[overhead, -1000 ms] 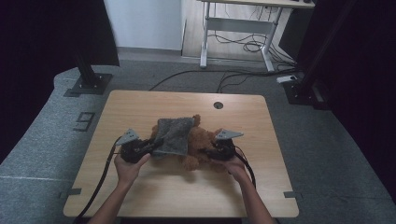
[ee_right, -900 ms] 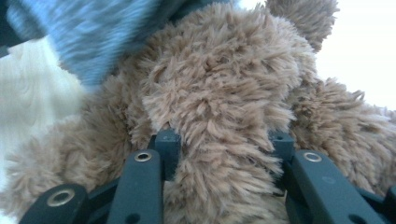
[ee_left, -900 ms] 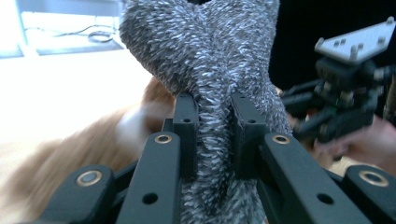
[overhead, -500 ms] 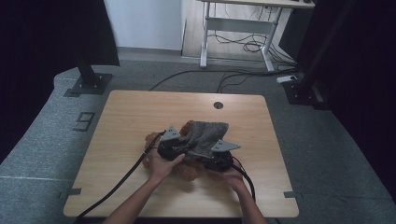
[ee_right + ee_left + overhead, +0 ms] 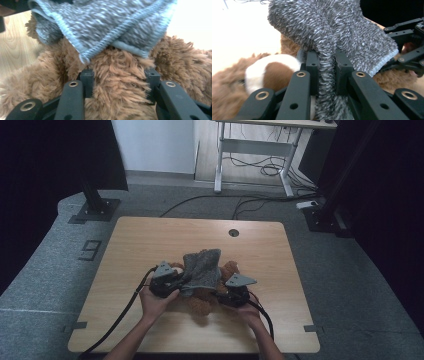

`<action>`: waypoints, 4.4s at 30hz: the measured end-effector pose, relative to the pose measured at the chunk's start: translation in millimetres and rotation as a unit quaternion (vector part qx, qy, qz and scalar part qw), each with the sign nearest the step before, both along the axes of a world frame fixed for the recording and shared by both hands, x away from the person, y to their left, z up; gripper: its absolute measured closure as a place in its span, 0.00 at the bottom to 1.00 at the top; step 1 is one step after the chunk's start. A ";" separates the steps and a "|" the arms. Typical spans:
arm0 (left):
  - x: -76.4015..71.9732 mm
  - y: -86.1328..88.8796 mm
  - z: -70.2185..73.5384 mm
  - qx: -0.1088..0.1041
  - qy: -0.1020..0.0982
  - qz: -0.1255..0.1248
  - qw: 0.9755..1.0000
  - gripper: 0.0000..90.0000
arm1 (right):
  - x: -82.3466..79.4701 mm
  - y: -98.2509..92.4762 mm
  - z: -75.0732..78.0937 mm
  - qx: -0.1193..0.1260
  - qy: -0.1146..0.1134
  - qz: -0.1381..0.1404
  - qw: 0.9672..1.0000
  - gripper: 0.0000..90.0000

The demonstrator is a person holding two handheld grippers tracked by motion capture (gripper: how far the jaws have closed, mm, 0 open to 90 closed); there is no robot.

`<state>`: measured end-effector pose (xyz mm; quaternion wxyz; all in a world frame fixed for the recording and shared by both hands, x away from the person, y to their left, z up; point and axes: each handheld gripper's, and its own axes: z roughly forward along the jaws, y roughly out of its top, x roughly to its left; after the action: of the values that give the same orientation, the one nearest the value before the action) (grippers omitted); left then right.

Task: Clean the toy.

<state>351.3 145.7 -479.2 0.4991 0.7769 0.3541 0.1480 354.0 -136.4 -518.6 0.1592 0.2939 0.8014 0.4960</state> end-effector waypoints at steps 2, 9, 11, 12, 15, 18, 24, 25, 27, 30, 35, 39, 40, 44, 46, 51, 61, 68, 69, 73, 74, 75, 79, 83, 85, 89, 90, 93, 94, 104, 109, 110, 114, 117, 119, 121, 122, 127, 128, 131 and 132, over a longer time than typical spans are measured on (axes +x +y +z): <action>-4.4 5.1 1.7 -0.006 -0.007 0.002 1.000 0.86 | -0.8 -0.4 -0.3 0.002 0.000 -0.003 1.000 0.63; -5.8 42.2 7.3 -0.034 -0.017 0.050 0.998 0.85 | 0.9 -5.4 -3.4 0.019 0.005 -0.003 1.000 0.63; -2.4 60.7 -0.6 -0.053 0.005 0.072 0.996 0.86 | 1.3 -7.6 -4.9 0.024 0.004 0.004 1.000 0.63; -1.4 65.6 -5.0 -0.054 0.011 0.078 0.995 0.85 | 1.3 -8.1 -5.5 0.027 0.004 0.005 1.000 0.63; 1.6 78.7 -19.6 -0.068 0.038 0.085 0.993 0.85 | 0.7 -6.6 -5.4 0.021 0.000 0.006 1.000 0.63; 2.3 86.7 -22.3 -0.061 0.042 0.098 0.992 0.85 | 1.0 -6.2 -5.4 0.023 0.001 0.004 1.000 0.63; 3.6 101.6 -38.6 -0.028 0.050 0.126 0.990 0.85 | 0.3 -6.5 -5.6 0.023 0.001 0.004 1.000 0.63; 3.4 103.0 -43.3 -0.027 0.056 0.124 0.990 0.85 | 0.4 -6.7 -5.8 0.024 0.001 0.003 1.000 0.63; 3.9 102.1 -47.5 -0.015 0.066 0.122 0.990 0.85 | -0.1 -7.0 -6.0 0.024 0.002 0.004 1.000 0.63; 8.0 103.2 -52.1 0.000 0.086 0.122 0.989 0.85 | -0.7 -6.9 -6.3 0.024 0.001 0.004 1.000 0.63; 10.5 110.0 -60.3 -0.014 0.107 0.125 0.986 0.85 | -0.4 -7.6 -6.8 0.027 0.002 0.004 1.000 0.63; 6.3 109.2 -54.2 -0.033 0.087 0.122 0.988 0.85 | 0.4 -9.2 -7.0 0.030 0.004 0.004 1.000 0.63; 4.7 109.0 -51.9 -0.039 0.081 0.119 0.989 0.85 | 0.8 -9.9 -7.1 0.032 0.005 0.004 0.999 0.63; -4.0 109.0 -35.2 -0.080 0.050 0.100 0.991 0.85 | 1.6 -12.1 -7.5 0.038 0.010 0.002 0.999 0.63; -9.7 105.2 -23.9 -0.089 0.033 0.084 0.992 0.85 | 1.8 -11.7 -7.5 0.038 0.009 0.002 0.999 0.63; -20.3 78.8 -0.1 -0.105 0.005 0.020 0.994 0.85 | 2.9 -9.2 -7.6 0.037 0.008 0.002 0.999 0.63; -15.8 6.3 -6.8 -0.013 0.005 -0.032 0.999 0.85 | 1.8 -8.5 -7.5 0.033 0.005 0.003 0.999 0.63; -15.4 19.1 -9.5 -0.014 0.007 -0.023 1.000 0.85 | 1.2 -7.4 -7.7 0.034 0.004 0.004 0.999 0.63; -15.7 20.8 -9.6 -0.014 0.007 -0.021 1.000 0.85 | 1.2 -7.4 -7.7 0.034 0.004 0.004 0.999 0.63; -16.7 31.4 -8.9 -0.017 0.007 -0.012 1.000 0.85 | 1.7 -7.6 -7.7 0.034 0.005 0.005 0.999 0.63; -17.0 34.4 -8.5 -0.018 0.006 -0.009 1.000 0.85 | 1.8 -7.7 -7.8 0.035 0.005 0.005 0.999 0.63; -17.4 37.9 -7.9 -0.019 0.006 -0.005 1.000 0.85 | 1.8 -7.8 -7.8 0.035 0.005 0.005 0.999 0.63; -18.0 57.4 -6.6 -0.020 0.002 0.021 1.000 0.85 | 2.1 -8.0 -8.0 0.037 0.006 0.005 0.999 0.63; -13.6 82.0 -13.7 -0.025 0.024 0.051 0.998 0.85 | 1.9 -8.7 -8.1 0.036 0.006 0.007 0.999 0.63; -10.5 89.0 -21.1 -0.022 0.036 0.059 0.997 0.85 | 1.8 -8.4 -8.2 0.035 0.005 0.008 0.999 0.63; 1.1 105.0 -37.7 -0.019 0.064 0.090 0.994 0.85 | 1.8 -8.2 -8.3 0.036 0.005 0.007 0.999 0.63; 4.1 106.9 -41.3 -0.014 0.072 0.094 0.993 0.85 | 1.8 -8.1 -8.4 0.036 0.005 0.007 0.999 0.63; 12.8 106.5 -49.6 -0.005 0.085 0.098 0.992 0.85 | 2.1 -8.1 -8.7 0.037 0.005 0.007 0.999 0.63; 15.2 105.9 -50.8 -0.002 0.088 0.098 0.991 0.85 | 2.1 -8.1 -8.8 0.038 0.005 0.007 0.999 0.63; 22.6 111.1 -49.5 -0.015 0.097 0.109 0.989 0.85 | 1.7 -8.8 -9.0 0.038 0.003 0.009 0.999 0.63; -1.0 99.8 -5.9 -0.046 0.030 0.078 0.995 0.85 | 0.0 -8.2 -8.9 0.034 -0.003 0.015 0.999 0.63; -4.7 91.9 3.1 -0.050 0.017 0.065 0.997 0.85 | -0.2 -8.0 -8.9 0.033 -0.004 0.015 0.999 0.63; -6.2 50.0 26.8 -0.061 -0.003 0.012 0.998 0.85 | -0.1 -8.4 -8.6 0.035 0.002 0.022 0.999 0.63; 5.7 18.2 30.9 -0.057 0.012 -0.016 0.998 0.85 | -0.5 -8.1 -8.3 0.033 0.001 0.020 0.999 0.63; 14.2 -3.2 31.7 -0.054 0.023 -0.035 0.998 0.85 | -0.2 -8.1 -8.3 0.034 0.002 0.020 0.999 0.63; 22.6 -24.4 31.9 -0.049 0.027 -0.043 0.997 0.85 | -0.4 -7.6 -8.3 0.032 0.000 0.020 0.999 0.63; 27.2 -32.5 31.1 -0.045 0.031 -0.043 0.998 0.85 | -0.8 -7.2 -8.2 0.031 -0.001 0.019 0.999 0.63; 48.6 -60.1 19.2 -0.010 0.067 -0.039 0.997 0.85 | -2.6 -6.2 -7.7 0.022 -0.009 0.018 1.000 0.62; 50.8 -61.2 16.4 -0.003 0.070 -0.035 0.997 0.84 | -2.5 -6.0 -8.0 0.022 -0.009 0.018 1.000 0.62; 53.5 -57.1 13.6 0.012 0.073 -0.026 0.997 0.84 | -2.2 -6.1 -8.4 0.020 -0.008 0.018 1.000 0.62; 53.3 -55.5 13.9 0.018 0.071 -0.021 0.997 0.84 | -2.3 -5.8 -8.5 0.019 -0.008 0.019 1.000 0.62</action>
<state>404.6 90.2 -465.3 0.4621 0.8015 0.3693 0.0879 351.7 -142.2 -527.1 0.1510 0.2779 0.7955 0.5168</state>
